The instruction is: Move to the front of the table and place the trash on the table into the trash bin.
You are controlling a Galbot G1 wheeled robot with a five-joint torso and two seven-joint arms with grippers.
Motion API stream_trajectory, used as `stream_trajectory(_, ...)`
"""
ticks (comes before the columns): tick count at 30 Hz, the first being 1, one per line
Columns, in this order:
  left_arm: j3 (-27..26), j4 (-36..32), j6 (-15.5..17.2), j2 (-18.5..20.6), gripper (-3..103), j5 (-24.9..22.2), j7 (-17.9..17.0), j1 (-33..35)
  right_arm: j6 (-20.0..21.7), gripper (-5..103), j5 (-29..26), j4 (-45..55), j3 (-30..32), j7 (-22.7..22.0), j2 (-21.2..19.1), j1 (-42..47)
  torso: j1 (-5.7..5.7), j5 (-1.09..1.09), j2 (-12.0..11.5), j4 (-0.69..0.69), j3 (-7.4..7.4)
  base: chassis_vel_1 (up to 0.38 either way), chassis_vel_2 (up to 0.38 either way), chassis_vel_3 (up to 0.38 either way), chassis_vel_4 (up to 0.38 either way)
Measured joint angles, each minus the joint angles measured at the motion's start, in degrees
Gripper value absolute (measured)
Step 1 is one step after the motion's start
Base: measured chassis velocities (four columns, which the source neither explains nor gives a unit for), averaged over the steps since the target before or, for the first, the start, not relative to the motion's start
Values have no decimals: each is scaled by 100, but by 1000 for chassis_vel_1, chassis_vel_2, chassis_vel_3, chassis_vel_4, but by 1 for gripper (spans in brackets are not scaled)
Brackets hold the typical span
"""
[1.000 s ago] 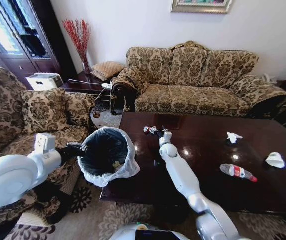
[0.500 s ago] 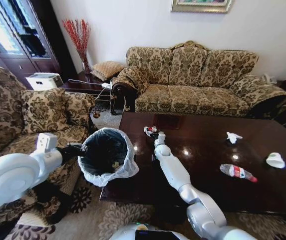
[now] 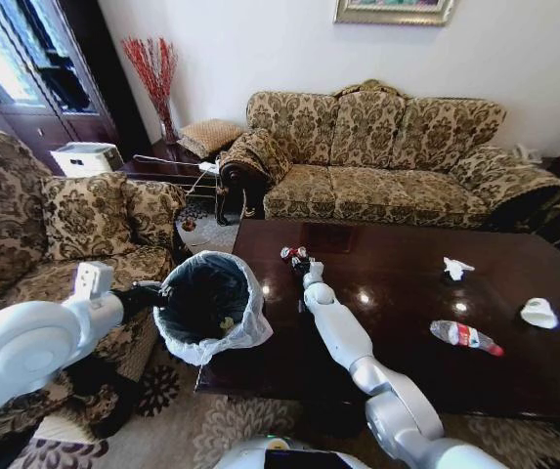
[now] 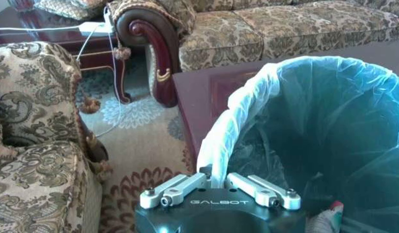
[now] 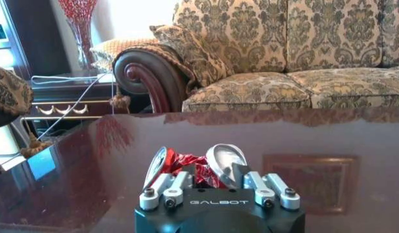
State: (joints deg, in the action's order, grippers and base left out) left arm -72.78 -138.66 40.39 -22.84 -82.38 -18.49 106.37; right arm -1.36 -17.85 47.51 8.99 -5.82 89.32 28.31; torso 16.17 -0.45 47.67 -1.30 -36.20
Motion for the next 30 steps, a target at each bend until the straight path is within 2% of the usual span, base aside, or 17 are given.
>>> stream_trajectory(1,2,-4,-3,-8,0,7,1,2,27,26,0,14,0,0,-6,4,0,0,0,0,0,0,0,0,0)
stream_trajectory(6,7,-10,-6,-19,0,13,3,4,65,15,-1,70,-4,1,-48,41,0,0,0,1,1,0,0,0,0)
stream_trajectory(9,7,-26,-7,-22,0,15,5,10,81,3,-9,150,-1,1,-82,96,-1,0,1,0,1,0,0,0,0)
stream_trajectory(22,-64,-98,-10,-47,0,15,9,61,173,2,-228,929,2,-65,-330,461,1,1,0,1,-1,0,0,0,0)
stream_trajectory(25,-141,-99,-2,-60,0,15,9,124,-74,2,-509,2441,-4,34,-627,1000,1,1,0,-1,-1,0,0,0,0)
stream_trajectory(26,-141,-99,-2,-60,0,15,9,124,-74,2,-509,2441,-4,34,-627,1000,1,1,0,-1,-1,0,0,0,0)
stream_trajectory(29,-148,-46,18,4,0,1,4,151,-193,2,-765,4136,-20,290,-957,1598,0,1,0,1,0,0,0,0,0)
stream_trajectory(30,-148,-46,18,4,0,1,4,151,-193,2,-765,4136,-20,290,-957,1598,0,1,0,1,0,0,0,0,0)
